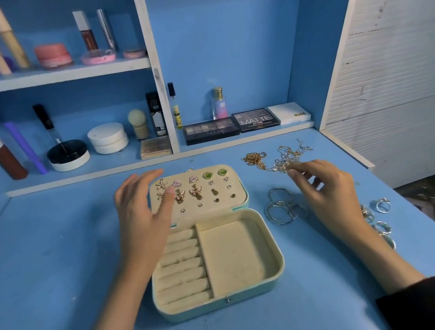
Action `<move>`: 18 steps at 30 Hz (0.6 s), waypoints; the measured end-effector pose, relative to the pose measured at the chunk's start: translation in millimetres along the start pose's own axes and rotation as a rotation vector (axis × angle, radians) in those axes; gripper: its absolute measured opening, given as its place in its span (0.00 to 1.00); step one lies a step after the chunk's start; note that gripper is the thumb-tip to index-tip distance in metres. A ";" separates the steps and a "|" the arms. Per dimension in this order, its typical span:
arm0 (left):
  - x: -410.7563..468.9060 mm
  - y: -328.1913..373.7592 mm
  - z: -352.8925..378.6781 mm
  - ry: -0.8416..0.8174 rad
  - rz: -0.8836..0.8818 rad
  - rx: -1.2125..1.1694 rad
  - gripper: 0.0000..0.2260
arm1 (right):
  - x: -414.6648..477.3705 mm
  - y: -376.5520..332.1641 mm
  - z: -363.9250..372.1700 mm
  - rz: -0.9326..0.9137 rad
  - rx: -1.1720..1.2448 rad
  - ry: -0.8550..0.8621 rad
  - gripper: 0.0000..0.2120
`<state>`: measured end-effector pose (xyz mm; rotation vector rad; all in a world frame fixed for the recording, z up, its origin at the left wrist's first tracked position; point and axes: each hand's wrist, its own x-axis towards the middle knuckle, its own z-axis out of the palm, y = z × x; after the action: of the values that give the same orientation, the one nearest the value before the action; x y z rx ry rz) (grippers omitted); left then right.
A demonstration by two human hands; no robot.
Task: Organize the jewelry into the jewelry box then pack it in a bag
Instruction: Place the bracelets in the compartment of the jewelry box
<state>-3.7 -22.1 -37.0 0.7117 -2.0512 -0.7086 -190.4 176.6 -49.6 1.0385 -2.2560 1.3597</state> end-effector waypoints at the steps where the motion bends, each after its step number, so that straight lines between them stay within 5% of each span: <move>1: 1.3 9.2 4.7 -0.017 0.078 0.039 0.10 | -0.2 0.4 -0.4 -0.016 0.008 0.001 0.05; 6: 5.8 62.0 40.7 -0.348 0.357 0.150 0.07 | 0.5 1.7 -0.7 0.005 0.109 -0.011 0.06; 11: 15.3 80.0 89.8 -0.756 0.307 0.317 0.09 | 0.1 -0.2 -0.8 0.106 0.218 -0.014 0.06; 18: 20.0 84.1 105.8 -0.865 0.334 0.384 0.08 | 2.6 1.1 -0.2 0.123 0.228 0.024 0.05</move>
<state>-121.5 45.0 -20.3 0.2401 -3.0600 -0.4596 -193.0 176.0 -48.7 0.9587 -2.2179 1.7033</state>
